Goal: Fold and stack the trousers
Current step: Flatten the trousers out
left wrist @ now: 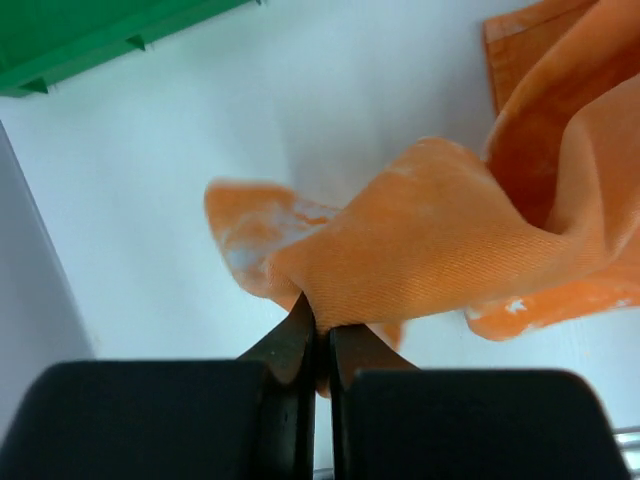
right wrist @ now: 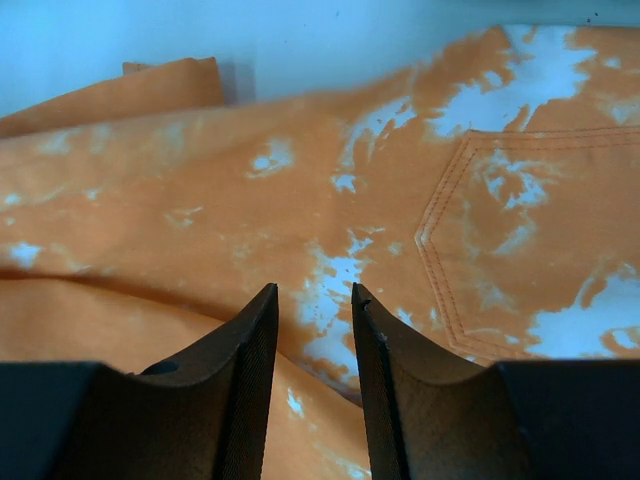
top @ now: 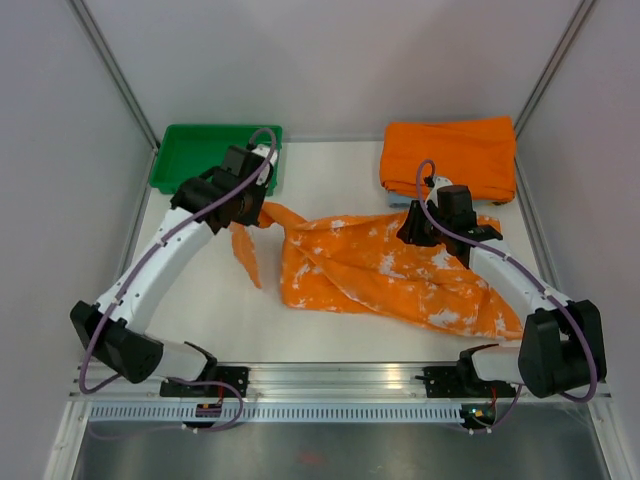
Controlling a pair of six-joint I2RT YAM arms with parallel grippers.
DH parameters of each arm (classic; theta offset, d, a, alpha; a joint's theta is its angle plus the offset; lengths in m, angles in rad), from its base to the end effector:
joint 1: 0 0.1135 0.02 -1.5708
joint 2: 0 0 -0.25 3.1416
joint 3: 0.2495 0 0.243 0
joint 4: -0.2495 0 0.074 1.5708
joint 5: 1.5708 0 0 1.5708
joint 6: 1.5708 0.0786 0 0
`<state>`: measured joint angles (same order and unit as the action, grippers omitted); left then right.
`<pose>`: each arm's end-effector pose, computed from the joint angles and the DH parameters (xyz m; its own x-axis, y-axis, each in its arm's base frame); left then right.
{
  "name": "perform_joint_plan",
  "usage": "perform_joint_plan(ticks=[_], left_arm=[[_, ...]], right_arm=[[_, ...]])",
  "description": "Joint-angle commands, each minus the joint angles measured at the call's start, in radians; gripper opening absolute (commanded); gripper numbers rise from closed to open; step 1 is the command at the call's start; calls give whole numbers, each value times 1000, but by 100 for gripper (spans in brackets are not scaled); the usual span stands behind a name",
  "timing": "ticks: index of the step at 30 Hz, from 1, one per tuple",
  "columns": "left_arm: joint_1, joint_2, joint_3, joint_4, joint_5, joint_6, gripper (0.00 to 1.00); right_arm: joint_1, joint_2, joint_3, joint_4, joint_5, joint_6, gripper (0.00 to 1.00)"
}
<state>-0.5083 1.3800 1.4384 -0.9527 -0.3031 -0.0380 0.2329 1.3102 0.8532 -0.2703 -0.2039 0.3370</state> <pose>0.2713 -0.1243 0.3164 -0.6921 0.3441 -0.6345 0.2752 0.9384 0.2088 0.2942 0.0861 0.2046 -0.7339 0.1587 -0.6604 -0.1383 0.9170 0.3740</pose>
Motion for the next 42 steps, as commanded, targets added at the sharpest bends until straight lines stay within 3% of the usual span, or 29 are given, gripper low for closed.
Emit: perform_joint_plan(ticks=[1,4,5,7,8,10,11,17,22,25,29,34,37,42], left_arm=[[-1,134,218,-431,76,77,2],[5,250,255,-419,73,188,4],[17,278,278,-393,129,219,8],[31,373,357,-383,246,237,32],[33,405,381,-388,239,228,54],[40,464,404,-370,217,218,70],[43,473,398,-332,208,211,99],[82,424,216,-167,168,55,100],[82,142,-71,-5,135,-138,100],[80,6,-217,53,140,-334,100],[33,-82,-387,187,165,-477,100],[-122,-44,-446,259,-3,-577,100],[-202,30,-441,201,-175,-698,95],[-230,103,-501,46,-405,-921,81]], right_arm=[[3,12,-3,40,1,10,42],[3,34,10,46,-15,5,42],[3,38,15,40,-15,2,42],[3,38,20,42,-9,-1,42],[3,37,18,48,-8,-4,42],[3,37,21,57,-15,-6,43],[3,38,21,60,-23,-4,43],[31,72,33,74,-80,-12,44],[71,87,24,85,-78,5,45],[80,103,26,89,-81,10,45],[85,121,32,88,-86,5,45],[88,116,43,66,-83,-9,45],[88,110,37,54,-80,-19,45],[86,103,24,46,-77,-19,45]])
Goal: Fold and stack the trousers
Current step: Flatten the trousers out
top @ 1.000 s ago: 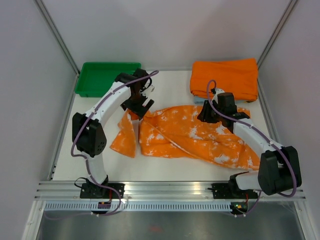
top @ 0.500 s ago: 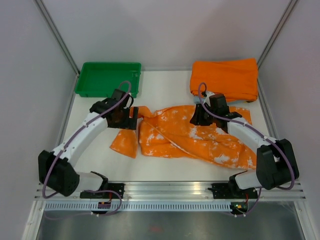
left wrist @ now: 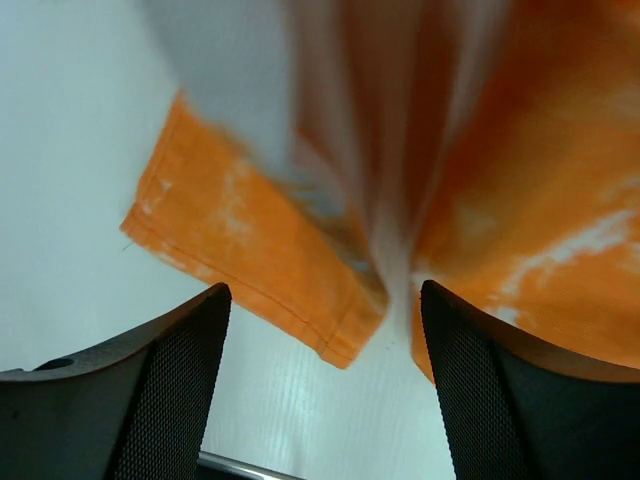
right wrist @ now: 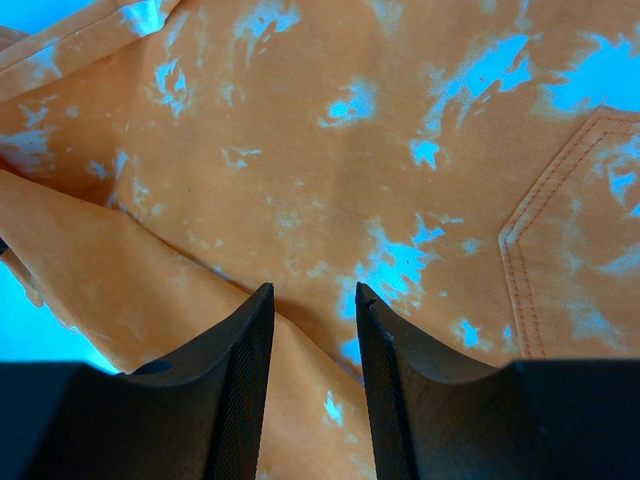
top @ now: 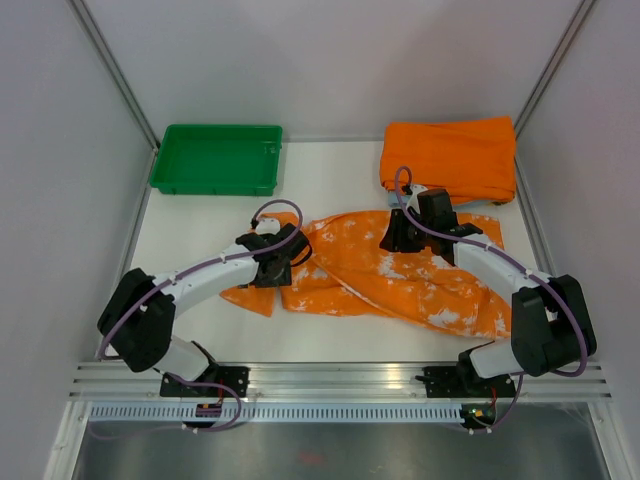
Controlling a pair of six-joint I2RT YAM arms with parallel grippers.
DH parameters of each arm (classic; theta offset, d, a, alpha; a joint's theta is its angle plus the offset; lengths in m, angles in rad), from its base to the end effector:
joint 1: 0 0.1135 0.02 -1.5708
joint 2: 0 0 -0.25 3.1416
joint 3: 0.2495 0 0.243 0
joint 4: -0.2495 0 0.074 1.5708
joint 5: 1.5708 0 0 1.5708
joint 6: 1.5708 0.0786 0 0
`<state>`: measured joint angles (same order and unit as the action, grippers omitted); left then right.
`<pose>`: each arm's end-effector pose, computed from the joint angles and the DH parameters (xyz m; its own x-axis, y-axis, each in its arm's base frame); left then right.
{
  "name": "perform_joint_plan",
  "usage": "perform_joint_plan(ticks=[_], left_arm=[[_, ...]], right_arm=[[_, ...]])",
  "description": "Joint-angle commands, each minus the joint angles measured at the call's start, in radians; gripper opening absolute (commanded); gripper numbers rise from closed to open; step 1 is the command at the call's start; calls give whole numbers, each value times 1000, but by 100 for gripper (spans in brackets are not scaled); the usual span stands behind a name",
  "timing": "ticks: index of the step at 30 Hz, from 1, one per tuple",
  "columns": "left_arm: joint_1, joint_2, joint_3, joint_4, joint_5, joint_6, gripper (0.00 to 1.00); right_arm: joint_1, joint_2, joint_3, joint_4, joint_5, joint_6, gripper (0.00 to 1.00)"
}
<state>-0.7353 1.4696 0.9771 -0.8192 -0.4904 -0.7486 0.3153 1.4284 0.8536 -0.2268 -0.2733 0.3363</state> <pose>0.2231 -0.1519 0.1652 -0.8671 -0.0253 -0.4976 -0.1199 0.9799 0.1592 0.2966 0.1191 0.1758 -0.8022 0.0726 -0.5926 -0.2249 0.8827 0.4126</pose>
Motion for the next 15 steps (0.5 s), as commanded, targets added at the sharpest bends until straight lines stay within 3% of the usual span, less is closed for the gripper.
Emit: perform_joint_plan(ticks=[1,7,10,12,13,14,15], left_arm=[[-3,12,-57,-75,-221,-219,81],[-3,-6,-181,185,-97,-132,76],[-3,46,-178,169,-109,-140,68],[-3,63,-167,154,-126,-138,48],[-1,63,-161,144,-132,-138,34],[-3,60,-152,121,-137,-132,11],[0,54,-121,112,-143,-94,3]], right_arm=[[5,-17,22,0,-6,-19,45],[5,-10,21,-9,0,-23,46],[5,-6,30,-16,2,-26,45],[5,-5,35,-16,3,-26,46],[5,-3,36,-14,3,-25,46],[5,0,42,-16,3,-26,46],[5,1,45,-19,5,-25,46]])
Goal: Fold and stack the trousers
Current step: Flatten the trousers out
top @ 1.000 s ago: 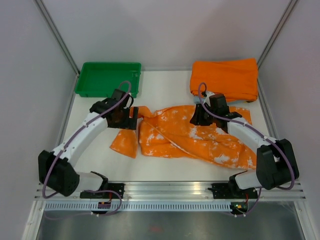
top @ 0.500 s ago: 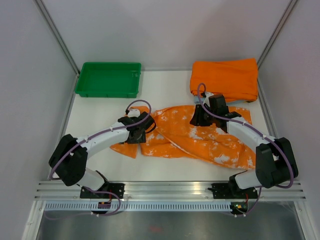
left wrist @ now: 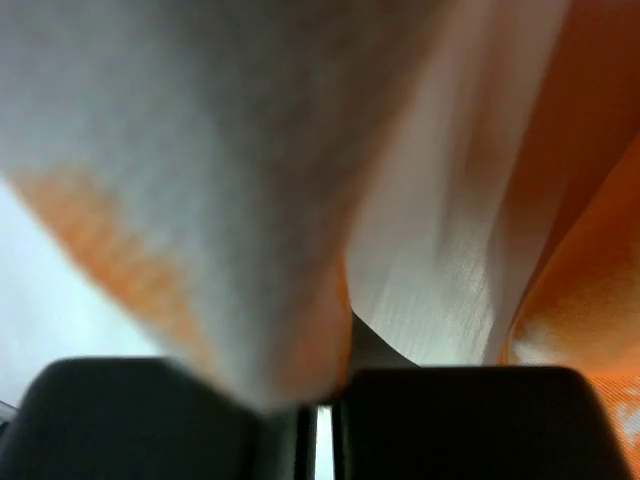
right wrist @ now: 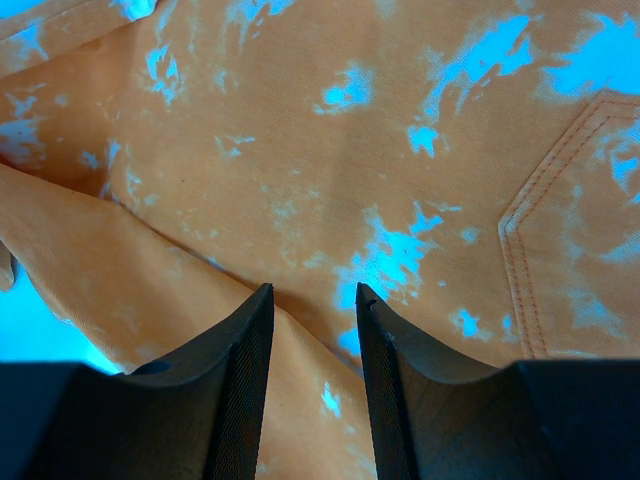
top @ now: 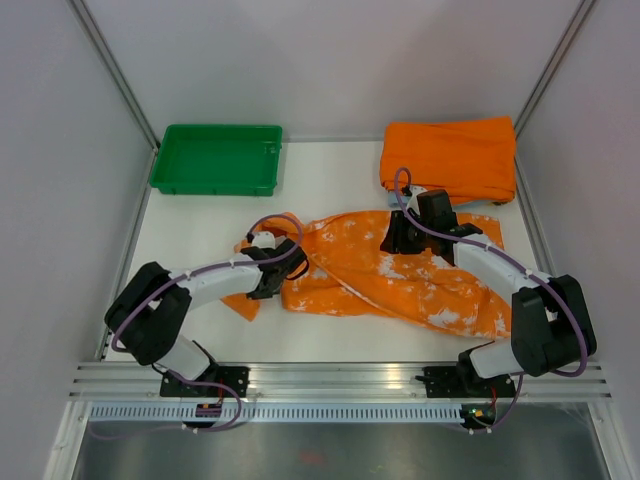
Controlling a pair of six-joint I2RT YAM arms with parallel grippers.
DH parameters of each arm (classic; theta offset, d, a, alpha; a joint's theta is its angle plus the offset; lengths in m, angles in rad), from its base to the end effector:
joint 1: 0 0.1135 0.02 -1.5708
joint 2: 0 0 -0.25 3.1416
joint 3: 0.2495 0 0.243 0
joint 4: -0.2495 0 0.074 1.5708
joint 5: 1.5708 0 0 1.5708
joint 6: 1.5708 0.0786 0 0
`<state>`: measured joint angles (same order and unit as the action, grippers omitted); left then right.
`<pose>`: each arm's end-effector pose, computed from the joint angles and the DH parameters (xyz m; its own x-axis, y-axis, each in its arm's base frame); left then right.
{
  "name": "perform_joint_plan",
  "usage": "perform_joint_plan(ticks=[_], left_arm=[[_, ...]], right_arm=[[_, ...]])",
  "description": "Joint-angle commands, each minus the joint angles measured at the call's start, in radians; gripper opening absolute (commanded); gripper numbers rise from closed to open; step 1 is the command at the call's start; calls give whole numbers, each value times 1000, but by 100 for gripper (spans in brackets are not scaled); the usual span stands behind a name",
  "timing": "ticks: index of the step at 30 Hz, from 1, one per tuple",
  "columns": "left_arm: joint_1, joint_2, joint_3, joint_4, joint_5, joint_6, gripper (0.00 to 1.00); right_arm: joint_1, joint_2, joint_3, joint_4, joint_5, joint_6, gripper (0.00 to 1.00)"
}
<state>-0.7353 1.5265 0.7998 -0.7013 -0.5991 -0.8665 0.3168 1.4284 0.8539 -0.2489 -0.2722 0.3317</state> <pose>0.2111 -0.1312 0.1141 -0.8521 -0.0778 -0.5175 -0.2392 0.9374 0.2530 0.2942 0.1187 0.1736 -0.8132 0.0635 -0.5785 -0.2209 0.8859 0.4078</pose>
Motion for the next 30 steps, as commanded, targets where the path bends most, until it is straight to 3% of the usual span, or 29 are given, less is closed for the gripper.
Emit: perform_joint_plan(ticks=[1,4,5,6,7,11,12,15,19,23,25,30], left_arm=[[2,-12,76,-13,-36,74,2],[20,-72,189,-36,-18,373,2],[31,-119,252,-40,26,458,2],[74,-147,280,-30,79,636,2],[105,-175,315,-30,108,690,2],[286,-281,450,-4,523,972,2],[334,-275,478,-57,545,1036,2],[459,-182,628,-265,704,1128,2],[548,-51,705,-401,832,1242,2],[622,137,821,-544,1057,1354,2],[662,216,855,-608,1084,1393,2],[734,290,823,-570,955,1338,2]], right_arm=[[2,4,48,-3,5,-23,46],[4,9,57,-10,10,-23,46],[4,9,59,-10,10,-23,46],[4,9,60,-10,10,-25,46],[4,10,62,-7,11,-25,46],[4,39,89,-26,8,-26,46],[4,44,96,-33,5,-31,45],[4,64,135,-62,14,-43,46],[4,76,171,-61,5,-14,45],[4,73,194,-56,8,-20,45],[4,69,192,-44,22,-25,45],[18,73,169,20,42,7,45]])
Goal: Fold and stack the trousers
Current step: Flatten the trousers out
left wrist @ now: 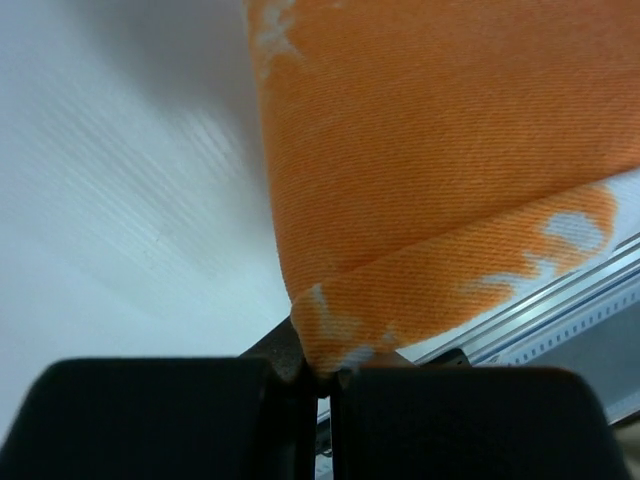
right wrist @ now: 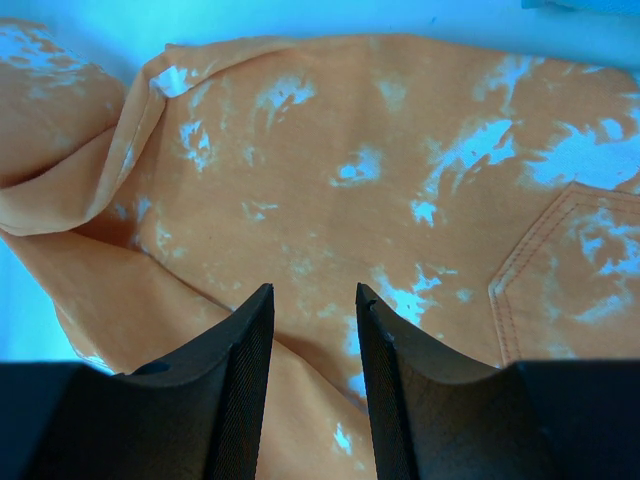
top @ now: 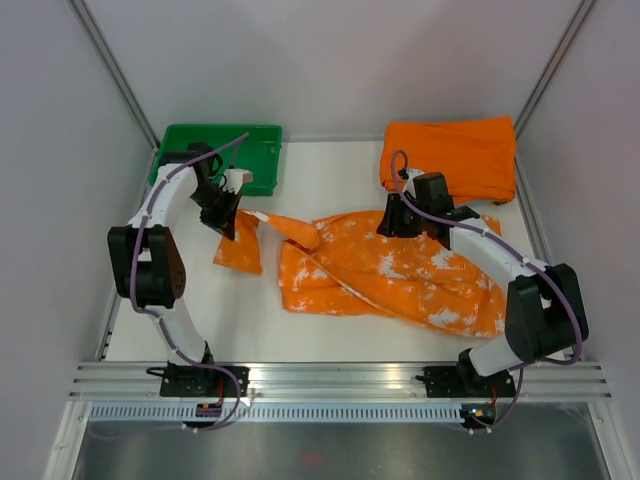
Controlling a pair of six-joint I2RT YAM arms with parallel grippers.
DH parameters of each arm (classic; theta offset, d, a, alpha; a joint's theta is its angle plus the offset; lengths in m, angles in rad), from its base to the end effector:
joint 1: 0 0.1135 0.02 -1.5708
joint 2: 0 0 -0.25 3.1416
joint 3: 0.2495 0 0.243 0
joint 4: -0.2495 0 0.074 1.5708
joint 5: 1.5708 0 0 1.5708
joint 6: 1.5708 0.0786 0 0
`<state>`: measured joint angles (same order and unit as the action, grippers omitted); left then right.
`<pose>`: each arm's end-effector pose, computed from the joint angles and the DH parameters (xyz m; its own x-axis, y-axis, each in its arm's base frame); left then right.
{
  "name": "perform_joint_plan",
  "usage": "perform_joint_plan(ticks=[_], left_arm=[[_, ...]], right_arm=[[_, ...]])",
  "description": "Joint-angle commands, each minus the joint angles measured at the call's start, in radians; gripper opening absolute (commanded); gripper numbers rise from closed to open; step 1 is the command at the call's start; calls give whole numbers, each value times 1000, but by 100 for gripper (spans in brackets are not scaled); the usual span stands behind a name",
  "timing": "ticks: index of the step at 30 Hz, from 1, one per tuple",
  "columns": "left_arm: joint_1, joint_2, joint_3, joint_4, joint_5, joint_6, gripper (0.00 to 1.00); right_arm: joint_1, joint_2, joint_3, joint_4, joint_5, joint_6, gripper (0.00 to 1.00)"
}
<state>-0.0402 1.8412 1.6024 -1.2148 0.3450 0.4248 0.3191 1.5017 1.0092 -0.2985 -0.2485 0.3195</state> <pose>0.3457 -0.0405 0.2101 -0.8723 0.4233 -0.2450 0.4795 0.8388 -0.2578 0.3208 0.1263 0.1976 -0.7881 0.0603 -0.6126 -0.2325 0.8923 0.3869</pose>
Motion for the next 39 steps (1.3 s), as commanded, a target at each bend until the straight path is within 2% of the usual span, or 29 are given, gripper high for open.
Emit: perform_joint_plan(ticks=[1,4,5,8,11,12,13,16,17,18,20,24,25,29,30,31,32,33,34,36,37,39], left_arm=[[80,-31,18,-40,-33,32,2],[144,-74,7,-8,-115,-20,2],[158,-91,-18,6,-197,-30,2],[233,-167,-89,44,-325,-25,2],[281,-261,-153,78,-264,44,2],[286,-285,-160,63,-218,168,2],[284,-292,-174,60,-190,219,2],[292,-260,-121,25,-201,246,2],[292,-254,-98,-3,-164,268,2],[292,-254,-66,-55,-62,296,2],[295,-267,-67,-51,-34,373,2],[321,-247,-128,68,-257,391,2],[351,-211,-128,143,-261,361,2],[358,-93,-101,208,-320,301,2],[358,-71,-85,230,-403,283,5],[356,-53,-79,263,-472,199,10],[356,-36,-69,350,-557,139,25],[356,-10,-50,389,-742,84,84],[359,-1,-36,415,-820,-11,98],[367,30,64,398,-880,-107,100],[387,35,103,370,-797,-207,100],[399,36,196,295,-650,-303,100]], right_arm=[[29,11,17,79,18,24,45],[55,55,41,99,35,35,45],[67,72,70,101,43,38,45],[110,146,152,76,94,43,45],[130,207,215,55,126,49,45],[133,225,224,53,136,50,45],[135,233,236,55,141,53,45],[137,255,255,59,150,56,45],[138,259,258,62,150,58,45],[138,264,258,68,143,64,45],[147,265,253,103,126,72,45],[184,302,247,156,74,82,46],[207,316,253,156,65,78,47],[253,367,287,153,72,55,49],[258,376,292,159,75,62,50],[261,377,290,167,75,69,50],[264,379,290,185,72,73,50],[262,384,295,190,71,82,50],[264,385,298,193,66,84,51],[265,394,305,200,61,82,51],[265,396,305,205,63,81,51],[265,403,313,203,61,75,51]])
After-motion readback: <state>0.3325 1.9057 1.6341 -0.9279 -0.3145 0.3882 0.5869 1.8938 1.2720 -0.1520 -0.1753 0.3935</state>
